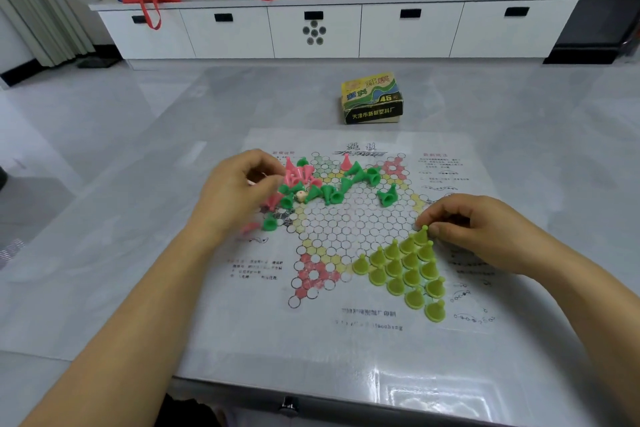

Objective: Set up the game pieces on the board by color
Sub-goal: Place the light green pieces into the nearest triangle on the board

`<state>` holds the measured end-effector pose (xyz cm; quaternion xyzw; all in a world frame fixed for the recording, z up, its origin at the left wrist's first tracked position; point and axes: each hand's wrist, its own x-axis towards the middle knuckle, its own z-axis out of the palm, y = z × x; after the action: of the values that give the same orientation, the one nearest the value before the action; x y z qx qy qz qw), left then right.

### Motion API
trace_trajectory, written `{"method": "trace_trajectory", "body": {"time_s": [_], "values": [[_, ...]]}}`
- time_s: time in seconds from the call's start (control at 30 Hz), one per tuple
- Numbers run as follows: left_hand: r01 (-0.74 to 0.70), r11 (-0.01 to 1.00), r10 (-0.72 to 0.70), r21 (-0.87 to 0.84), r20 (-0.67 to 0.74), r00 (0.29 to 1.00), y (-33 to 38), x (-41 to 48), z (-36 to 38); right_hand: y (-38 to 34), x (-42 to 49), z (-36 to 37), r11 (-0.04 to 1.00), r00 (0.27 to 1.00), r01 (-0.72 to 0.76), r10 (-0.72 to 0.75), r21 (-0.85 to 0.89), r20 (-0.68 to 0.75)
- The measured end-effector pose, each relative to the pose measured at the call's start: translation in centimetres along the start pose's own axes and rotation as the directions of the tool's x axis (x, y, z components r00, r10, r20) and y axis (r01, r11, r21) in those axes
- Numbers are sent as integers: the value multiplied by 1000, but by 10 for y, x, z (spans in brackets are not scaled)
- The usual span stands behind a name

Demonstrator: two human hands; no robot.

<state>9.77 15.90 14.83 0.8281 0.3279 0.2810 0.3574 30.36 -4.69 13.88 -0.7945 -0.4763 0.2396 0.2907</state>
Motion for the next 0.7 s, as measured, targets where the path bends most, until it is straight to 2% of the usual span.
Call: {"method": "trace_trajectory", "body": {"time_s": [0.07, 0.13, 0.2, 0.3, 0.47, 0.6, 0.7], "values": [[63, 997, -59, 44, -83, 995, -8, 3, -10, 0, 1, 0, 1000, 1000, 0, 0, -2, -4], [173, 966, -163, 190, -67, 984, -16, 4, -17, 0, 2, 0, 1000, 1000, -2, 2, 2, -11], [284, 920, -299, 269, 19, 954, -17, 1, -19, 1, 3, -1, 1000, 1000, 0, 0, 10, -20], [333, 900, -389, 281, 174, 905, -6, -2, -18, 1, 5, -1, 1000, 999, 2, -1, 12, -39], [285, 913, -330, 292, 119, 937, 1, -3, -26, -2, 7, -1, 996, 994, -5, 15, 91, -104], [239, 917, -339, 318, 311, 888, 7, -12, -22, -3, 7, -1, 997, 989, 7, 4, 72, -147], [134, 890, -291, 437, 315, 903, 6, -19, -7, -3, 7, 0, 995, 991, -3, 16, 99, -133]]}}
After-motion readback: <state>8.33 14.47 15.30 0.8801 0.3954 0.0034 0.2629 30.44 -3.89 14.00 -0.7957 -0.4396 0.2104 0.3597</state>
